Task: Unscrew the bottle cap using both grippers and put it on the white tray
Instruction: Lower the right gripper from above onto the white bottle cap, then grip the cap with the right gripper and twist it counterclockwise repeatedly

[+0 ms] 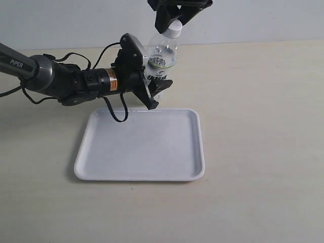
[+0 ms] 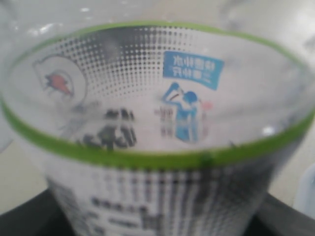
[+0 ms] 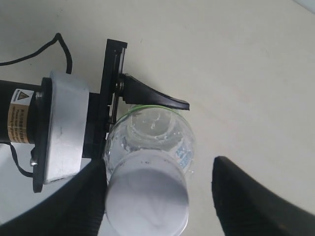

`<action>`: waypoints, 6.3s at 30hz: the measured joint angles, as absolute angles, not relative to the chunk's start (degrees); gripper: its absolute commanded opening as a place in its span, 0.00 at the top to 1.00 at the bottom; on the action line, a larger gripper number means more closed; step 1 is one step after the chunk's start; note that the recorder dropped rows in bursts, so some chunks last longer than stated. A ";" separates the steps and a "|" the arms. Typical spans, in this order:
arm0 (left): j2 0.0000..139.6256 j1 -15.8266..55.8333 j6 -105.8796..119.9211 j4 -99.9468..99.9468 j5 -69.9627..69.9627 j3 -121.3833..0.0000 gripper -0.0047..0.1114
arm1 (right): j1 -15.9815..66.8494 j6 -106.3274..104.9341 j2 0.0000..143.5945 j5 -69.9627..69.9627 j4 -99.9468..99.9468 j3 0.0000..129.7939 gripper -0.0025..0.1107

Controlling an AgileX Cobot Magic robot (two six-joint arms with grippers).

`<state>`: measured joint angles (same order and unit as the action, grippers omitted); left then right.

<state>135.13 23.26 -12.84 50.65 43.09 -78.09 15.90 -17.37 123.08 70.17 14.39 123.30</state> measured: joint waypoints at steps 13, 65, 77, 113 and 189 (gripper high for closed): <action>135.13 23.26 -12.84 50.65 43.09 -78.09 0.96 | 15.90 -16.28 122.03 70.17 14.39 123.30 0.45; 135.13 23.26 -13.28 50.55 43.09 -78.09 0.96 | 16.03 -16.82 121.08 70.32 14.94 120.44 0.98; 135.13 23.26 -13.48 50.55 43.09 -78.09 0.96 | 16.03 -27.01 121.08 70.32 15.56 120.44 0.98; 135.13 23.26 -13.60 50.55 43.09 -78.09 0.96 | 16.03 -88.78 121.08 70.32 15.90 120.44 0.98; 135.13 23.26 -14.75 50.55 42.98 -78.09 0.96 | 16.03 -14.91 121.00 70.31 15.67 120.44 0.36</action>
<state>135.13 23.26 -14.75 50.55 42.98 -78.09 16.03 -14.91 121.00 70.31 15.67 120.44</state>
